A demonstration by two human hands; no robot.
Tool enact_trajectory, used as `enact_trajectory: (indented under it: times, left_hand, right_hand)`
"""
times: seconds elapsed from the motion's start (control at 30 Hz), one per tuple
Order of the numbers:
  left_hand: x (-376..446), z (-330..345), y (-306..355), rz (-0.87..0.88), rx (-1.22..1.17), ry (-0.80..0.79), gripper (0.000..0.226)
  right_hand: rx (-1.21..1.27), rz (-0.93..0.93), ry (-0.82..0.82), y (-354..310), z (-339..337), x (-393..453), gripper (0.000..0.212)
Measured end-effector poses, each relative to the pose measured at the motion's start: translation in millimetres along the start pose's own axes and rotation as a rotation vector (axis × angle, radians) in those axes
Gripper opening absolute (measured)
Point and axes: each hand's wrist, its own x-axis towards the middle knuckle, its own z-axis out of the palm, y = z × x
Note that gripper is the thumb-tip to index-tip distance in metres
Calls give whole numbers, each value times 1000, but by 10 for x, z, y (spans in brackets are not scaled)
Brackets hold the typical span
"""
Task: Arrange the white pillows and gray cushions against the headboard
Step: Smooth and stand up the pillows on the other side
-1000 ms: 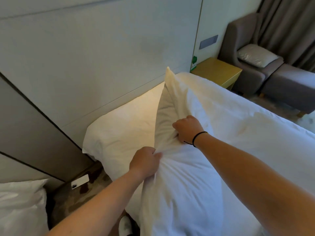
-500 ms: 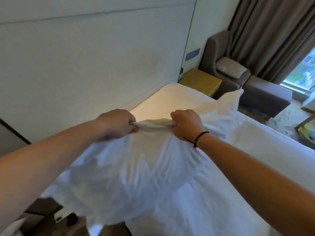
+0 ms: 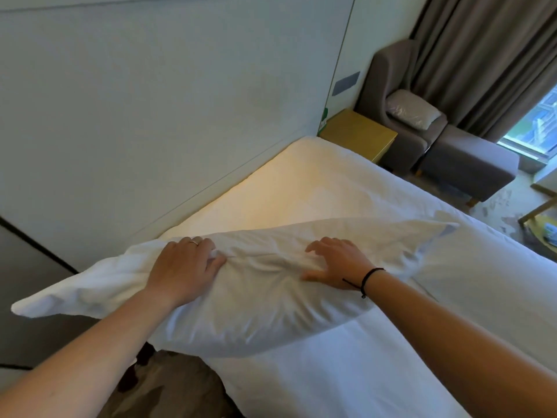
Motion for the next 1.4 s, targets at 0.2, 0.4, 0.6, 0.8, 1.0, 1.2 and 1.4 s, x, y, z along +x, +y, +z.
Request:
enact_trajectory:
  times: [0.2,0.4,0.6,0.8,1.0,1.2,1.4]
  left_hand:
    - [79,30,-49,-59,60,27,54]
    - [281,36,70,-103,65,6,59]
    - [529,115,354,-131,148,-62,79]
    - [575,116,237,-166,253,-31,77]
    - [643,236,73,-235,285,17,71]
    - [668,304,-117,-243,171,11,69]
    - [729,414,-473,-221,106,-49,69]
  right_hand:
    - [-31,55,-187,711,-389,91,52]
    - [115,-7,-3,1125,-573,232,27]
    - [51,65,200,1429,-558,549,32]
    - [-223,25,581,1357,-344,635,29]
    - [-80,-232,376,883,-93,588,76]
    - [31,-42,113,736,-90,939,82]
    - [37,-34,87,492,-69,1310,28]
